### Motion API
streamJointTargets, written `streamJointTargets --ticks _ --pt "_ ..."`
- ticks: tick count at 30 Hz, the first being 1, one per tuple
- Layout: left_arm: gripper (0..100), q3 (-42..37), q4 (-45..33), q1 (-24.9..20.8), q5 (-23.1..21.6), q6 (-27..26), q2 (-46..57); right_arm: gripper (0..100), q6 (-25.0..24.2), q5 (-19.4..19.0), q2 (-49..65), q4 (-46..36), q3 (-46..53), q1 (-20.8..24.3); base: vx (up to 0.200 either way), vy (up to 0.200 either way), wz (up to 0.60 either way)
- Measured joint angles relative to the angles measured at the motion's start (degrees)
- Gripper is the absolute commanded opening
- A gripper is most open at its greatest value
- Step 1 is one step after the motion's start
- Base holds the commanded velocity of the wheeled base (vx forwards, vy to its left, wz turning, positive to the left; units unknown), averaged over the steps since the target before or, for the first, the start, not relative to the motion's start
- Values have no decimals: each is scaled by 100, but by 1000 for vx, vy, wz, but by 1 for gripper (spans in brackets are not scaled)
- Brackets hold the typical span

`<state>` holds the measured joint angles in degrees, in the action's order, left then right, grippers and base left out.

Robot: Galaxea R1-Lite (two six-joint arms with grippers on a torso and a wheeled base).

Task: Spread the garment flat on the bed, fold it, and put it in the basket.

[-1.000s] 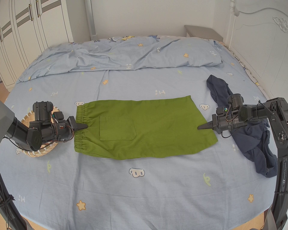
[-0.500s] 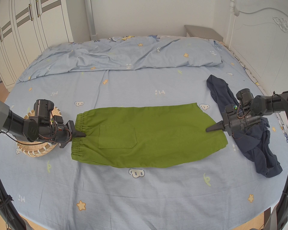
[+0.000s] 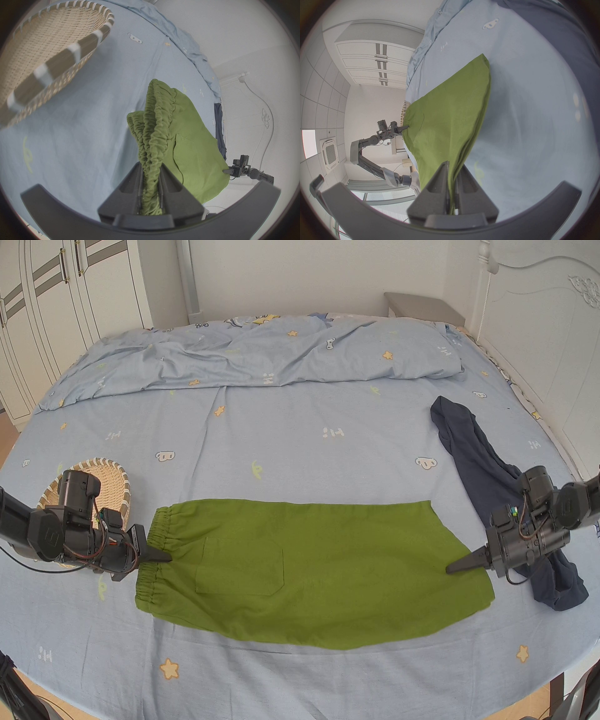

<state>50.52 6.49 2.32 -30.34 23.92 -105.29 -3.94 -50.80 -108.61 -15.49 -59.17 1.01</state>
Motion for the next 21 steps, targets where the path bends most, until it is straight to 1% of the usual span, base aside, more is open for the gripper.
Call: streamJointTargets --ticks 8,12,15,19,20,21 --pt "0 -1130 -4 35 2 -213 534 0 0 2 605 1336 1959 83 0 0 0" --pt "0 -1729 9 62 7 -343 841 0 -2 9 767 2091 2767 149 0 0 0" --pt "0 -2098 51 77 10 -485 1020 0 -7 9 833 2497 3202 215 0 0 0" --pt "0 -2367 106 77 16 -596 1176 0 -7 9 869 2739 3522 295 0 0 0" --pt "0 -2395 108 77 18 -608 1196 100 -9 11 874 2748 3563 301 0 0 0" --pt "0 -2406 108 77 21 -616 1209 100 -11 11 875 2748 3594 310 0 0 0"
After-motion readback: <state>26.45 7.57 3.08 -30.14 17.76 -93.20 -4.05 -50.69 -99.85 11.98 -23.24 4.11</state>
